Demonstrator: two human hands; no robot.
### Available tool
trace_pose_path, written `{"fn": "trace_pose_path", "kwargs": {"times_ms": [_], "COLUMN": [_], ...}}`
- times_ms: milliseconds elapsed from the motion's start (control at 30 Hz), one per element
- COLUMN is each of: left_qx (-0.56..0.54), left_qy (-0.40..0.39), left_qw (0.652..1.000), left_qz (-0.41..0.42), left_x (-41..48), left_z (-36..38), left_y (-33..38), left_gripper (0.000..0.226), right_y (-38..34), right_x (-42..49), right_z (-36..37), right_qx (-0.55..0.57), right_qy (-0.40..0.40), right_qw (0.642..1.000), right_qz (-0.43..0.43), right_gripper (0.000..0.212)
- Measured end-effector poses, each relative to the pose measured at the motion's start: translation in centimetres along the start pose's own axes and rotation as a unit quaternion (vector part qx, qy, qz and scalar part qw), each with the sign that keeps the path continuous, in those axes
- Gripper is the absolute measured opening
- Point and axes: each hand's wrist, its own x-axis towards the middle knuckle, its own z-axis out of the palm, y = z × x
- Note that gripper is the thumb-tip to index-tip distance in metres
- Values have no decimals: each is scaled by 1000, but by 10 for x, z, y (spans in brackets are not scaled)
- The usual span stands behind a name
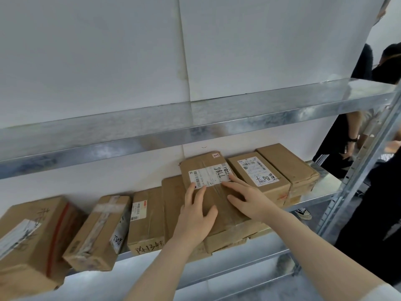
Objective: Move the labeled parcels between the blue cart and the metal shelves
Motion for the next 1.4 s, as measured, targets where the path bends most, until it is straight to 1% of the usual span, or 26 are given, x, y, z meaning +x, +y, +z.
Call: {"fn": "trace_pose_path", "kwargs": {"times_ms": [233,333,400,500,567,667,767,933,1033,1167,1300,1400], "left_qx": [21,27,43,82,104,129,151,153,163,172,180,171], "left_qy": [47,79,102,146,178,225,275,327,357,414,469,496], "left_qw": [998,996,994,986,978,962,939,905,875,830,776,733], "left_qz": [23,22,14,-8,-30,-85,-140,-224,-283,-331,-381,-433], "left_x": [-20,-41,-56,-86,-111,-156,-208,-307,-375,-474,-582,-659], "left_z": [-18,-37,-55,-95,-123,-166,-208,-277,-316,-358,-387,-388], "left_y": [0,-4,-10,-26,-43,-69,-96,-134,-150,-170,-187,-200], "left_gripper": [65,67,65,62,63,65,63,68,67,65,67,66], "right_y": [-20,-43,-66,-109,-144,-201,-264,-370,-439,-534,-619,-667], "right_x": [-15,-17,-16,-13,-9,-3,-1,-19,-40,-83,-148,-204], "right_z": [5,11,21,45,66,103,145,220,264,321,383,432], "right_qx": [15,23,34,39,63,85,81,106,114,110,163,185], "right_qy": [18,12,-1,-14,-27,-65,-111,-182,-220,-261,-332,-402], "right_qw": [999,998,996,992,985,972,955,914,886,849,785,733], "right_qz": [-38,-59,-77,-117,-156,-210,-264,-347,-392,-447,-497,-517], "right_gripper": [47,47,46,45,45,44,44,46,46,46,46,46]}}
